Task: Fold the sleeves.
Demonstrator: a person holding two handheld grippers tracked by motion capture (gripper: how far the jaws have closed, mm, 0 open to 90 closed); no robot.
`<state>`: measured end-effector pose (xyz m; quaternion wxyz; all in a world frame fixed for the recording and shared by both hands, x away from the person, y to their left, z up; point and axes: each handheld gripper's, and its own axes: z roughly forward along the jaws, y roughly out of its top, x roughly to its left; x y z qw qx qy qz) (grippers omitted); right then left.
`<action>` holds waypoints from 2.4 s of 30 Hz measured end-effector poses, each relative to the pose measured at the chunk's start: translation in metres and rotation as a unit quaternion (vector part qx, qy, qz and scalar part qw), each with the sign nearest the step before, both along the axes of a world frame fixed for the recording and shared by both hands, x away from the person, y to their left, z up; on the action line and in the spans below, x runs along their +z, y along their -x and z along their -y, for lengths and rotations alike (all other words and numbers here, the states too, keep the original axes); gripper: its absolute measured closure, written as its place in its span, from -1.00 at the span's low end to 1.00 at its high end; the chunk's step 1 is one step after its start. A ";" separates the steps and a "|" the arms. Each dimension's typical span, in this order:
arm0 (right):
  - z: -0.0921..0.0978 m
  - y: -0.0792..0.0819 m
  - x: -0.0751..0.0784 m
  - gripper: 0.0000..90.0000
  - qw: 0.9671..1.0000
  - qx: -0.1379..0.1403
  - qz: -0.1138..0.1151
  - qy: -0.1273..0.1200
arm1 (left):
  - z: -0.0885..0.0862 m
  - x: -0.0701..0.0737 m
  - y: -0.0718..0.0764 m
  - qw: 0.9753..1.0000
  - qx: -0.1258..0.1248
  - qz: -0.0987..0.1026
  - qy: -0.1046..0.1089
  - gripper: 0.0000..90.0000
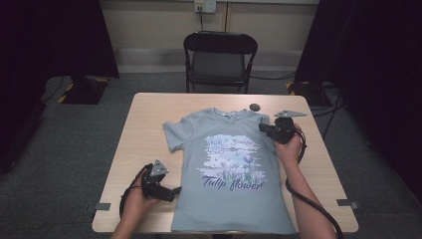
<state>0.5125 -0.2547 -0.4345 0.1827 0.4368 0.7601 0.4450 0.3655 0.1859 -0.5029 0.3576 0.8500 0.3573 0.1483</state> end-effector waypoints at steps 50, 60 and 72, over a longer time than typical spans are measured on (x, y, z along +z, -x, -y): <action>0.023 0.028 -0.001 -0.76 0.999 0.036 -0.021 -0.001 | 0.000 0.000 0.000 1.000 0.000 0.000 0.000 -1.00; 0.044 0.041 -0.002 -0.76 0.999 0.035 -0.016 -0.005 | 0.000 0.000 0.000 1.000 0.000 0.000 0.000 -1.00; 0.053 0.057 -0.007 -0.76 0.999 0.038 -0.014 -0.011 | 0.000 0.000 0.000 1.000 0.000 0.000 0.000 -1.00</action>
